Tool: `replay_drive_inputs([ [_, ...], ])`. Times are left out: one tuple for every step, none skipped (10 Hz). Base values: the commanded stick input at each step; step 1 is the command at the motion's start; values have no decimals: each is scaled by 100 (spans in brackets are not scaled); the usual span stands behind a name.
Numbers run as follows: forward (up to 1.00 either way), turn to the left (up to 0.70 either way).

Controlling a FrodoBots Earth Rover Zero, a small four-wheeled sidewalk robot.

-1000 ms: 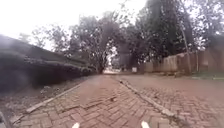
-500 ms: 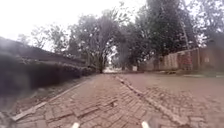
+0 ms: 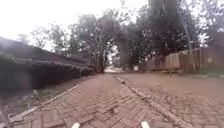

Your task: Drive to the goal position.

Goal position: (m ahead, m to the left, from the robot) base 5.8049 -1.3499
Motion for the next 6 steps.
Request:
replay_drive_inputs([
  [50, 10],
  [50, 0],
  [50, 0],
  [50, 0],
  [50, 0],
  [50, 0],
])
